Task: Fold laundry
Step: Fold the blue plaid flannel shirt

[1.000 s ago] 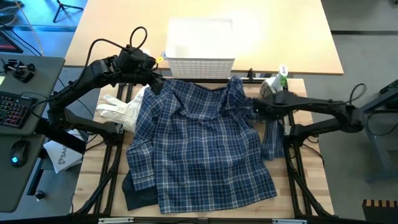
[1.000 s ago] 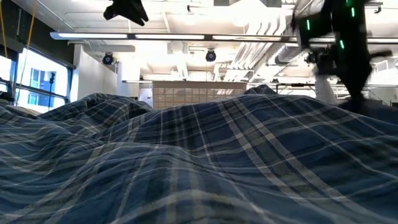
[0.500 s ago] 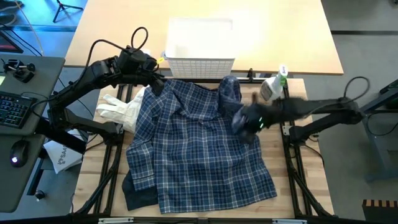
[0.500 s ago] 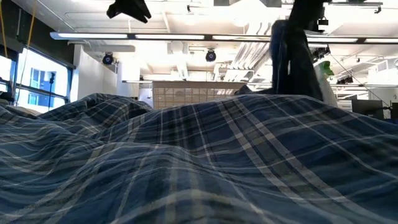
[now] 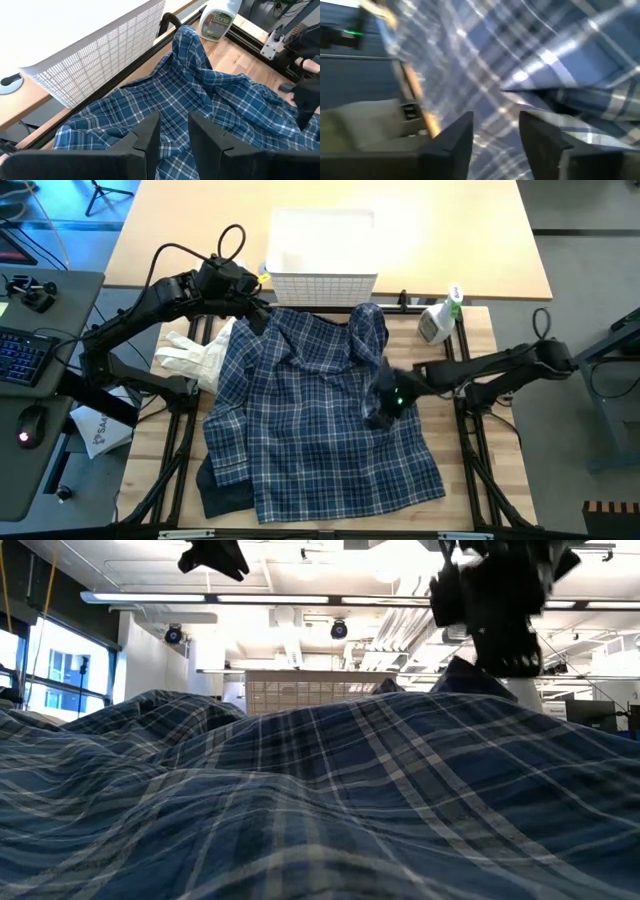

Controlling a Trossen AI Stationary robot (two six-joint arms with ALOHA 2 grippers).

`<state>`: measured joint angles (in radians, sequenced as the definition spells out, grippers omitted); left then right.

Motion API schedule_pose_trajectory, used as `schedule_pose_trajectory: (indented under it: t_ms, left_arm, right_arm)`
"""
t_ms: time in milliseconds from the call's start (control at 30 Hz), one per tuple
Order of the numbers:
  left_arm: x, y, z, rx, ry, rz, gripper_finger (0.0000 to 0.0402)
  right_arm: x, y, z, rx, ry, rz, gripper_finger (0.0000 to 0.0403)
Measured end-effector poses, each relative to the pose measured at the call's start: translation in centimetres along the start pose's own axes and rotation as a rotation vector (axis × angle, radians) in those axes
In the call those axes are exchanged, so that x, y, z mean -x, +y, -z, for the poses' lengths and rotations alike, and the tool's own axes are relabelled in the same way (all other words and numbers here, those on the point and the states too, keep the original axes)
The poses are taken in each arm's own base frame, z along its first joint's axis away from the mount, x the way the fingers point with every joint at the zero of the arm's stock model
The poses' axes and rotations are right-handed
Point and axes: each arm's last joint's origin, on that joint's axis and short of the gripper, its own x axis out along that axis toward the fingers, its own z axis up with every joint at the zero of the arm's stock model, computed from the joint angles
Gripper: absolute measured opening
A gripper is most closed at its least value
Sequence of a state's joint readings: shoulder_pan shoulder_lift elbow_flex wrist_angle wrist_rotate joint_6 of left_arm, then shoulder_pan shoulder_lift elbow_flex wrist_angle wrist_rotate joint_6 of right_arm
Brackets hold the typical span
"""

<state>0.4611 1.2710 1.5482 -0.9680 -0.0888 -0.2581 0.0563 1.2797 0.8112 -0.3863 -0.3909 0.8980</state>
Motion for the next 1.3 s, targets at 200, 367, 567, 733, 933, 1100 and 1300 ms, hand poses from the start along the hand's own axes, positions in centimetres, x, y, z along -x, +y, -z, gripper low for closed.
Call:
schedule_pose_trajectory:
  t_ms: [200, 367, 567, 733, 933, 1100, 1300]
  left_arm:
    - [-0.3, -0.6, 0.2, -0.015, 0.016, 0.021, 0.009]
    - [-0.1, -1.2, 0.4, -0.034, 0.02, 0.045, 0.009]
    - [0.0, -1.9, 0.6, -0.054, 0.026, 0.068, 0.009]
    - [0.0, -2.3, 0.7, -0.064, 0.029, 0.079, 0.009]
    - [0.1, -2.7, 0.9, -0.059, 0.034, 0.093, 0.009]
    - [0.2, -3.1, 1.0, -0.06, 0.037, 0.107, 0.009]
    - [0.2, -3.4, 1.1, -0.051, 0.037, 0.109, 0.009]
  right_arm:
    - [7.0, 1.8, -1.0, -0.038, -0.142, -0.05, 0.0187]
    - [9.7, -1.1, 1.1, -0.283, -0.216, 0.286, 0.0168]
    - [7.4, -6.5, 2.6, -0.386, -0.319, 0.592, 0.0149]
    - [6.0, -9.8, 1.7, -0.432, -0.425, 0.543, 0.0176]
    - [4.9, -13.3, 1.7, -0.499, -0.433, 0.424, 0.0235]
    - [4.4, -14.7, 1.9, -0.441, -0.491, 0.42, 0.0224]
    - [4.0, -14.2, 1.3, -0.325, -0.484, 0.258, 0.0148]
